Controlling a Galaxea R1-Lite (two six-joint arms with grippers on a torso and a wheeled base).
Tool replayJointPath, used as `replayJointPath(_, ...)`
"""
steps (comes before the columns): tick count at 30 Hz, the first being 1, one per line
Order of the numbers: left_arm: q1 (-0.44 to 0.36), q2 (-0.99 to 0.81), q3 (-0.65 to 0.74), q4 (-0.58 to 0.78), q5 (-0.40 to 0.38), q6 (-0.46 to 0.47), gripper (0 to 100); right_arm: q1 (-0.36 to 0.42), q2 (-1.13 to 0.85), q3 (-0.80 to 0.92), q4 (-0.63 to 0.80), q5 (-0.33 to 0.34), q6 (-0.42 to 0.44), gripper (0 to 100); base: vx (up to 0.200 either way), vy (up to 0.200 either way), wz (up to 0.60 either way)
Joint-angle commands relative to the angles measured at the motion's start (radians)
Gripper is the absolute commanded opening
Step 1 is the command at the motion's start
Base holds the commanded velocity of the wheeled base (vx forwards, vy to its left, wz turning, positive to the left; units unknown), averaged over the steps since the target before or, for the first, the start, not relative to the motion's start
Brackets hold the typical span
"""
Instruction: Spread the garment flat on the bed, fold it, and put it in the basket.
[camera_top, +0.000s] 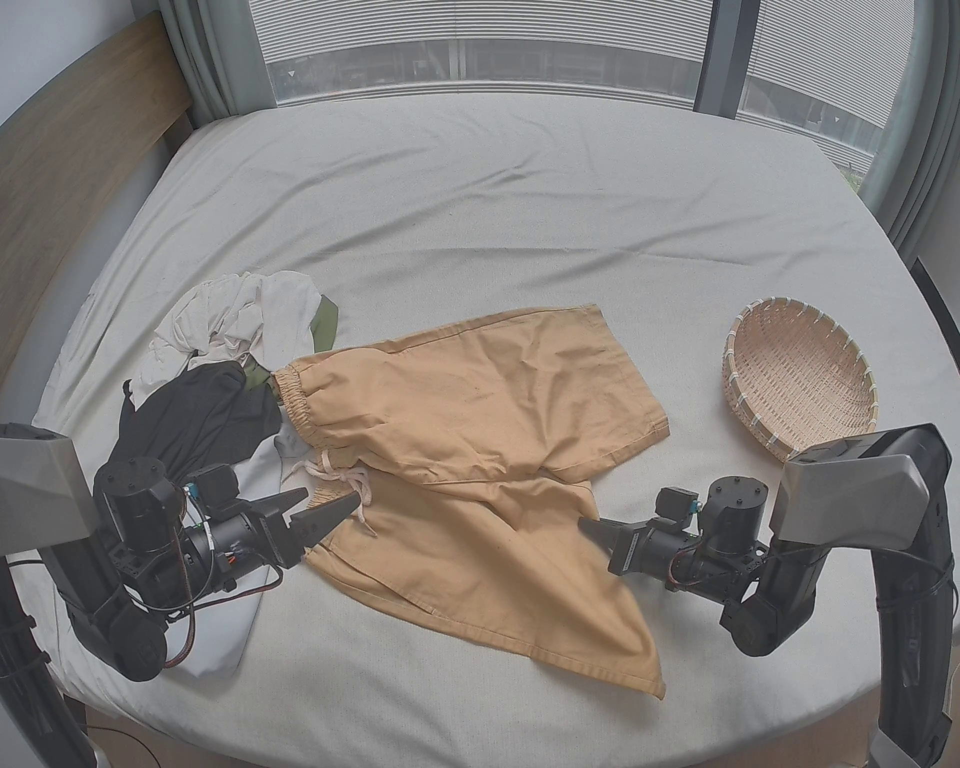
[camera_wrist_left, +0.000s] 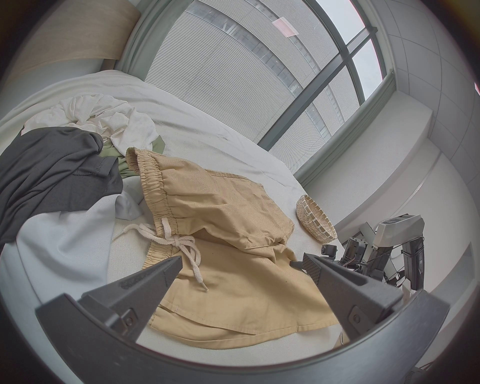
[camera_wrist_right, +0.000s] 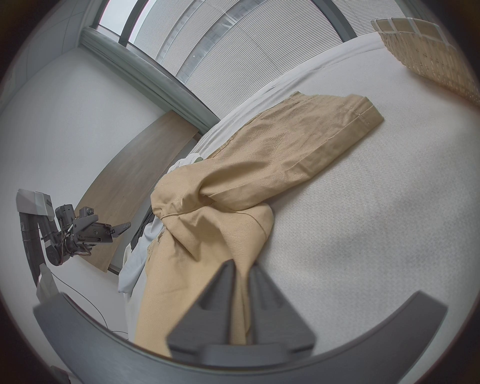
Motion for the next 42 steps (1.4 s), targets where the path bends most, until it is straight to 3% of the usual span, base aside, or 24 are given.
replayJointPath(1, 0.0, -0.001, 0.006, 0.0, 0.0, -0.001, 100, -0.002, -0.015, 0.005, -0.003, -0.001, 0.0, 0, 0.0, 0.0, 0.0)
replayJointPath(8, 0.001, -0.004, 0.017, -0.002, 0.0, -0.001, 100, -0.029, -0.211, 0.13, -0.002, -0.052, -0.006, 0, 0.0, 0.0, 0.0)
replayJointPath(18, 0.001, -0.002, 0.026, -0.002, 0.0, 0.001, 100, -0.008, -0.222, 0.145, -0.002, -0.054, -0.058, 0, 0.0, 0.0, 0.0)
replayJointPath(24, 0.001, 0.002, 0.028, -0.002, 0.0, 0.003, 100, 0.054, -0.177, 0.13, -0.002, -0.052, -0.113, 0, 0.0, 0.0, 0.0)
replayJointPath(38, 0.0, 0.005, 0.038, 0.0, 0.0, 0.004, 100, 0.183, -0.059, 0.044, -0.002, -0.047, -0.115, 0, 0.0, 0.0, 0.0)
replayJointPath(39, 0.0, 0.005, 0.038, -0.002, 0.0, 0.004, 100, 0.184, -0.059, 0.044, -0.003, -0.049, -0.113, 100, 0.0, 0.0, 0.0)
replayJointPath(42, 0.001, 0.005, 0.042, -0.002, 0.0, 0.004, 100, 0.183, -0.073, 0.056, -0.003, -0.052, -0.105, 100, 0.0, 0.0, 0.0)
